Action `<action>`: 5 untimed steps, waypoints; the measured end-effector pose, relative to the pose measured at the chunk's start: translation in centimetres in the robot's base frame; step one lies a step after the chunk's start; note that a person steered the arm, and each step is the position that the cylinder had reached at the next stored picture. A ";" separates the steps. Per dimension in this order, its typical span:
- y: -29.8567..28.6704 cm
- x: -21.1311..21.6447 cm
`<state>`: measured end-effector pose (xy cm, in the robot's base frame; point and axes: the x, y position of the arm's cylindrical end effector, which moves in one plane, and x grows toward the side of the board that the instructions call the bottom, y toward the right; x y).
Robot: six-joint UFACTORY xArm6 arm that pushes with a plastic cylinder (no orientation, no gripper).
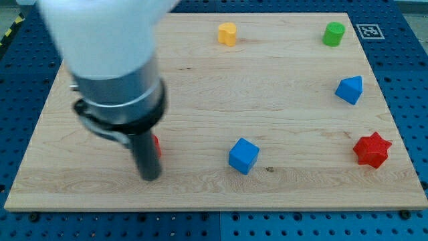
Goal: Push the red circle to the top left of the blue cube
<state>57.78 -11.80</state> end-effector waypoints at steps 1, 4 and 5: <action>-1.9 -1.6; 5.5 -7.1; 6.6 -9.3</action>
<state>48.51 -5.23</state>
